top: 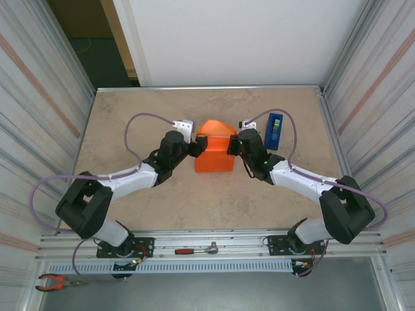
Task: Wrap the gift box in paper
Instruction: Fold the wrapping paper for the gift box.
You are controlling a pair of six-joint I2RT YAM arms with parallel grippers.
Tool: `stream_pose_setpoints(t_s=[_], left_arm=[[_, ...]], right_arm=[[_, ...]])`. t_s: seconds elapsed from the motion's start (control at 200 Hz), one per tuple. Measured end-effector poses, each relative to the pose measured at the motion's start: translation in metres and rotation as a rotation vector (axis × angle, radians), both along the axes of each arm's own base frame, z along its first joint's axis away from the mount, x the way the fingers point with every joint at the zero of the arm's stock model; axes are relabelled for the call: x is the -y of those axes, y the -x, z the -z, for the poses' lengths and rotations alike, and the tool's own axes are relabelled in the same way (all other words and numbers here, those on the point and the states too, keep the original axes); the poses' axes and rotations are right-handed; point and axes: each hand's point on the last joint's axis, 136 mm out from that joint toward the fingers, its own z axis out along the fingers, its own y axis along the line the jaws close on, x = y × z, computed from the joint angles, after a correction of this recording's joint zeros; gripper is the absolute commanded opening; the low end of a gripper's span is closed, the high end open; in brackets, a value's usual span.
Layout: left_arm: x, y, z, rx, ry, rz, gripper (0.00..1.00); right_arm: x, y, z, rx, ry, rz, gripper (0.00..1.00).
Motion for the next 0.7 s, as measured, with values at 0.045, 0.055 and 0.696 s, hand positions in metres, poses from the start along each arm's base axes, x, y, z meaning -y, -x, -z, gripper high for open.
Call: stream_pose_setpoints(t_s=[0.045,0.055,0.696], left_arm=[[-0.007,0.004,-0.006,0.01,0.029,-0.015,0.79],[-0.008,0.005,-0.007,0.01,0.037,-0.019,0.79],[0.009,0.021,0.001,0.002,0.093,-0.023,0.84]], right_arm=[[-0.001,0.002,0.0,0.002,-0.004,-0.001,0.0],[-0.001,0.002,0.0,0.004,-0.005,-0.001,0.0],[-0.007,0.016,-0.001,0.044,-0.007,-0.003,0.0]])
